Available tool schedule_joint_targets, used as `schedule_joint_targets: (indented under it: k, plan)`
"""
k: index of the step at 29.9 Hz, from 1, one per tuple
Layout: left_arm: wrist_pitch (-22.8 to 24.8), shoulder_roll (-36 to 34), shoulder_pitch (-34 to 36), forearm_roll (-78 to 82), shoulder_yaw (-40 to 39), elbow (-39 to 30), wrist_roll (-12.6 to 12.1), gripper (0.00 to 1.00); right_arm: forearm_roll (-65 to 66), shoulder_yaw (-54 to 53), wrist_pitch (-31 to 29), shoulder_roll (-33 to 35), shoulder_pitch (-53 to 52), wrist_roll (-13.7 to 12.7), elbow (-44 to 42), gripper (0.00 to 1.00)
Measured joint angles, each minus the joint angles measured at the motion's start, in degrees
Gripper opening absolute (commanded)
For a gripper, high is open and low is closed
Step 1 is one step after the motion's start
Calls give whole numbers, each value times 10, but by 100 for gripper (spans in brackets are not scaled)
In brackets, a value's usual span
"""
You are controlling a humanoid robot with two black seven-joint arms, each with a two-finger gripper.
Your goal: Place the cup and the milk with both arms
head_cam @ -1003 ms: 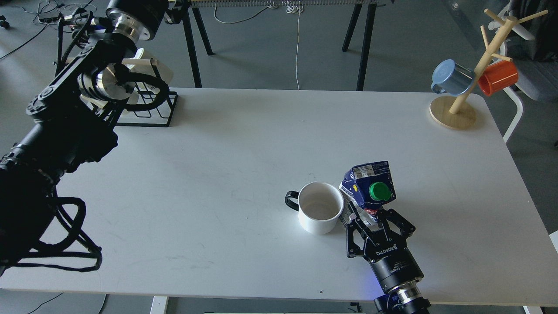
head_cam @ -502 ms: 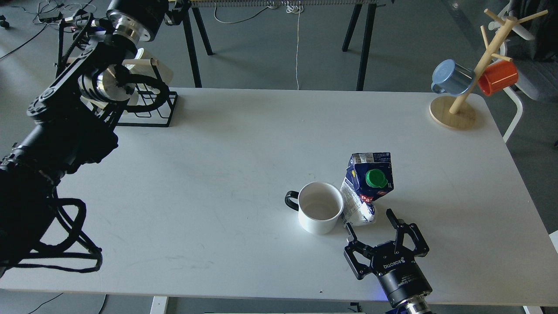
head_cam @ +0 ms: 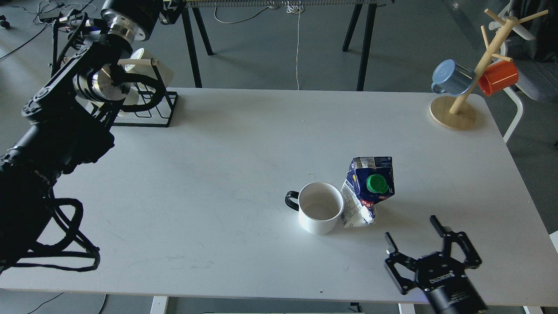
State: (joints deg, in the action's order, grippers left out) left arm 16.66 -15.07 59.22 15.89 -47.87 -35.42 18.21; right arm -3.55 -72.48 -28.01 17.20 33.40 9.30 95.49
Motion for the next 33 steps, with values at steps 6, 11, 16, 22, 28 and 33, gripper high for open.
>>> schedule_joint_targets:
  k: [6,11,16,22,28,33]
  plan:
    - [1,5,-9,-24,-3,3,-1,100,0,-109,0,74,2,-1,-3,99]
    - [2,7,-30,-121,-3,6,-19,100,-2,-172,0,85,-45,-1,-15,99]
    - [6,4,-42,-145,-17,6,-25,100,1,-181,0,109,-173,1,-61,99]
    - [21,3,-46,-149,-21,6,-25,100,2,-122,0,141,-404,0,-205,99]
    - [28,6,-57,-151,-22,6,-23,100,-1,-13,0,145,-626,-7,-405,99]
    - [40,8,-62,-179,-22,5,-22,100,-6,65,0,109,-763,-10,-566,99]
